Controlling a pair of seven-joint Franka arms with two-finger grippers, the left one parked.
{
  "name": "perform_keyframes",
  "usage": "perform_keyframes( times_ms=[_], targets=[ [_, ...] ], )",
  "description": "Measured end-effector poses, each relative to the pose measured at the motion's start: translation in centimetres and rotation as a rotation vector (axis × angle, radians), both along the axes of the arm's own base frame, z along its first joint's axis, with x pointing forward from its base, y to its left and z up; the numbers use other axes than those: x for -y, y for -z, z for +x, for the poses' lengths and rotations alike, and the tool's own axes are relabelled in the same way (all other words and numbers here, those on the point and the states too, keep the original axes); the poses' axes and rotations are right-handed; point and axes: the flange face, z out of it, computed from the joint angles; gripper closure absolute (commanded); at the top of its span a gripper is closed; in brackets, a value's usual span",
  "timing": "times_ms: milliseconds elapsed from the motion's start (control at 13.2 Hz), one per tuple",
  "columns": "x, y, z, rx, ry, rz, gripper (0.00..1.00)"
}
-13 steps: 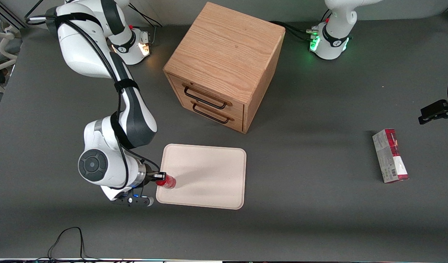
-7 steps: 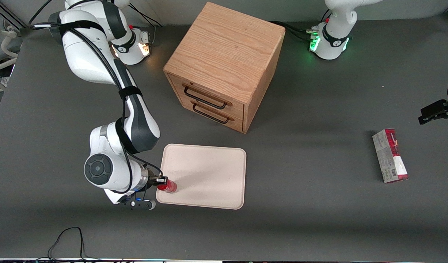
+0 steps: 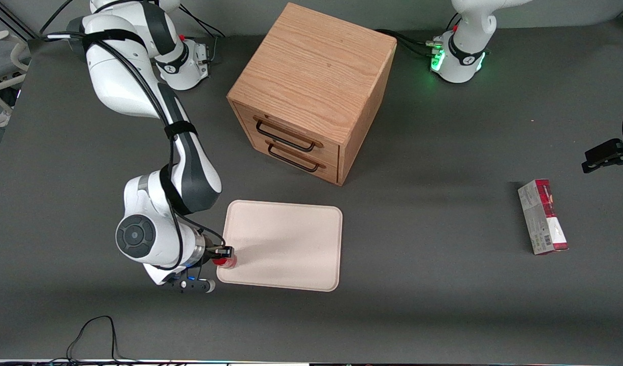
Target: Place coke bottle on tray
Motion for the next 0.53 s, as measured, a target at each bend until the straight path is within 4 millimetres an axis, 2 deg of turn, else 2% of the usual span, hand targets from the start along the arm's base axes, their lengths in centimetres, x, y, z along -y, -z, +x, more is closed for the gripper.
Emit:
perform_keyframes(
  times_ms=[532],
  targets=[
    [-0.12,-0.88,0.03,0.005,-0.003,0.002,0.00]
  ],
)
